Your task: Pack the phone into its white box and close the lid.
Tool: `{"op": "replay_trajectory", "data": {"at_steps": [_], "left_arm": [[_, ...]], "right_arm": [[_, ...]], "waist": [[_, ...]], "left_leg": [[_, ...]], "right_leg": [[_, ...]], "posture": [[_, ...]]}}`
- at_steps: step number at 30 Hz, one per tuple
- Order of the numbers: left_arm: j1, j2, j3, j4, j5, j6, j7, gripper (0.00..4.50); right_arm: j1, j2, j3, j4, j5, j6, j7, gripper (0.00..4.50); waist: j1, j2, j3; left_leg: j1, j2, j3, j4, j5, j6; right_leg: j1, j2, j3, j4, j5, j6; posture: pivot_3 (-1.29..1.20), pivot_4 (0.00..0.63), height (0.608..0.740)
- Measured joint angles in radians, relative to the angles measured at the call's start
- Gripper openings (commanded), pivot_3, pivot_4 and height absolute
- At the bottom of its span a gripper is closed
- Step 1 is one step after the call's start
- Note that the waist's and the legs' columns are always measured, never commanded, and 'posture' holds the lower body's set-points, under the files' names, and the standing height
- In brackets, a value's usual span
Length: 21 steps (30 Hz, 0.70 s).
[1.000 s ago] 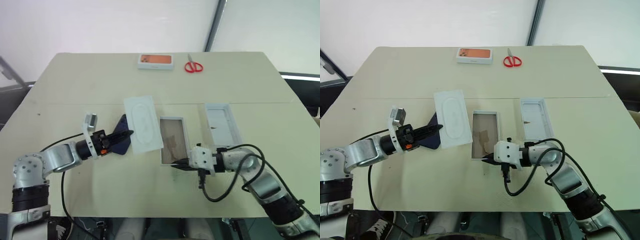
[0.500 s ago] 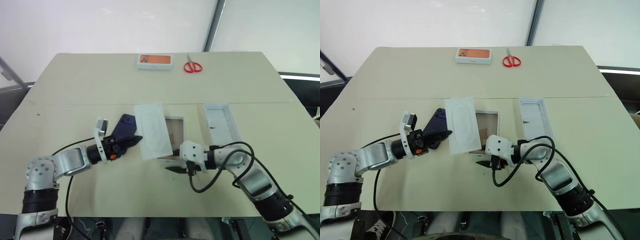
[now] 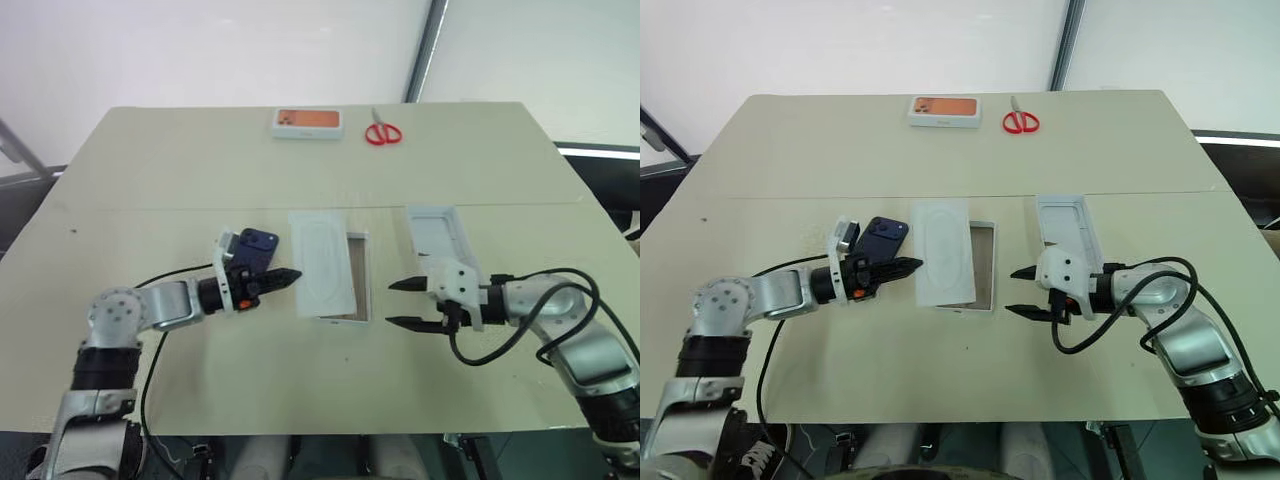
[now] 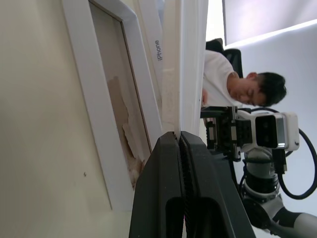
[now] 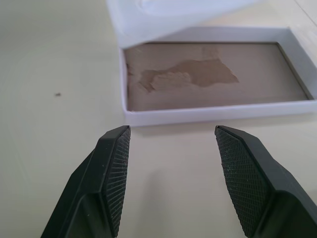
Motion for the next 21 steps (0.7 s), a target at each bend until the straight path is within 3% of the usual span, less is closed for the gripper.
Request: {"op": "replay_trajectory", "data": {"at_steps": [9, 21], "left_arm": [[-0.071, -0.029, -0.109, 0.088, 0.264, -0.008, -0.205, 0.00], [-0.128, -0.099, -0.095, 0.160, 0.413, -0.013, -0.311, 0.00]], "right_arm": [[0.022, 0.006, 0.001, 0.001, -0.007, -0.021, -0.043, 2.84], [0.034, 0.008, 0.002, 0.001, -0.022, -0.047, -0.072, 2.84]], "waist": [[-0.001, 0.000, 0.000], [0.001, 0.000, 0.000]], "left_leg": [[0.000, 0.000, 0.000, 0.000, 0.000, 0.000], [0.000, 0.000, 0.000, 0.001, 0.000, 0.000]], "right_leg": [[0.000, 0.000, 0.000, 0.000, 0.000, 0.000], [0.000, 0.000, 0.000, 0.001, 0.000, 0.001]], "posture": [[0.00, 0.150, 0.740], [0.00, 0.150, 0.740]]}}
